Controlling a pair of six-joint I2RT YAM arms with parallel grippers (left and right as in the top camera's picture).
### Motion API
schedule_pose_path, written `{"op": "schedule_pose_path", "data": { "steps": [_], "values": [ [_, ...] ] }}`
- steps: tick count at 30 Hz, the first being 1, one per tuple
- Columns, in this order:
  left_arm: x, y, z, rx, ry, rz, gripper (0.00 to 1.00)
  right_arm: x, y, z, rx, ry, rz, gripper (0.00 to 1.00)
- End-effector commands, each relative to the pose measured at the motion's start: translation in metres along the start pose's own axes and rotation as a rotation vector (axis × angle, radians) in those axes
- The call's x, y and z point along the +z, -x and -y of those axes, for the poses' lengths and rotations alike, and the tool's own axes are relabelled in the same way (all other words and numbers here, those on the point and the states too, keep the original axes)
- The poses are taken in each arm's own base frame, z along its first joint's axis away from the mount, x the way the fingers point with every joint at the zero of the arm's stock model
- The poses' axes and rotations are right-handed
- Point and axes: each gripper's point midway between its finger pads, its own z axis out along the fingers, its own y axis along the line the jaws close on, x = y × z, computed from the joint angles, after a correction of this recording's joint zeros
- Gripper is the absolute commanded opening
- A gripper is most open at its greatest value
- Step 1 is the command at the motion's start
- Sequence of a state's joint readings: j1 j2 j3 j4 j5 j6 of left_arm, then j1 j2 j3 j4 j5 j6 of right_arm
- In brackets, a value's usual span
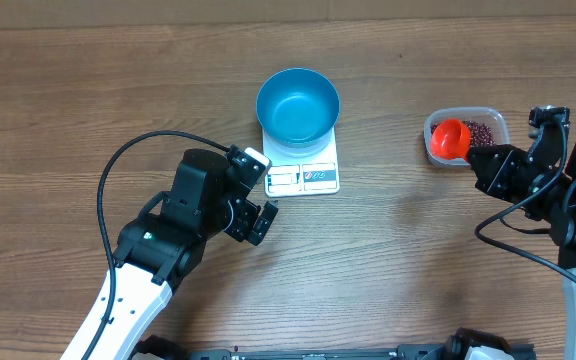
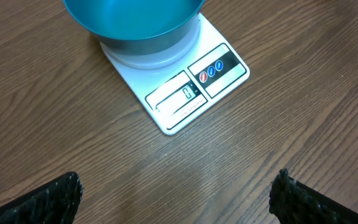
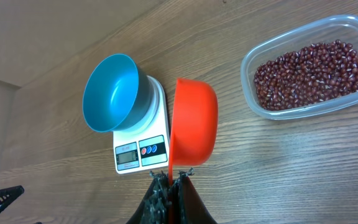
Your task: Scoop item into bowl and weigh 150g on scale
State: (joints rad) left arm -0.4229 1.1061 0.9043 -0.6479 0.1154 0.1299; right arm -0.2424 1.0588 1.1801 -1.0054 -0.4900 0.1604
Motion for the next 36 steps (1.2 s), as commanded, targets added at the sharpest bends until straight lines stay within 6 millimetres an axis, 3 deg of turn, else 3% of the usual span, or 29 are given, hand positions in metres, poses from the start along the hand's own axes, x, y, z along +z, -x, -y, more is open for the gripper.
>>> {"op": "schedule_pose_path", "data": {
  "steps": [1,36],
  "values": [
    [0.0007,-0.0018,-0.0041,-0.019,0.018,-0.003,1.0,-0.0062,0.0086,-0.004,-0.017,0.004,0.028,0.04],
    [0.0091,-0.0087,-0.0031,-0.023,0.008,-0.043,0.99,-0.0062,0.0071,-0.0036,-0.013,0.003,0.023,0.04]
  ]
}}
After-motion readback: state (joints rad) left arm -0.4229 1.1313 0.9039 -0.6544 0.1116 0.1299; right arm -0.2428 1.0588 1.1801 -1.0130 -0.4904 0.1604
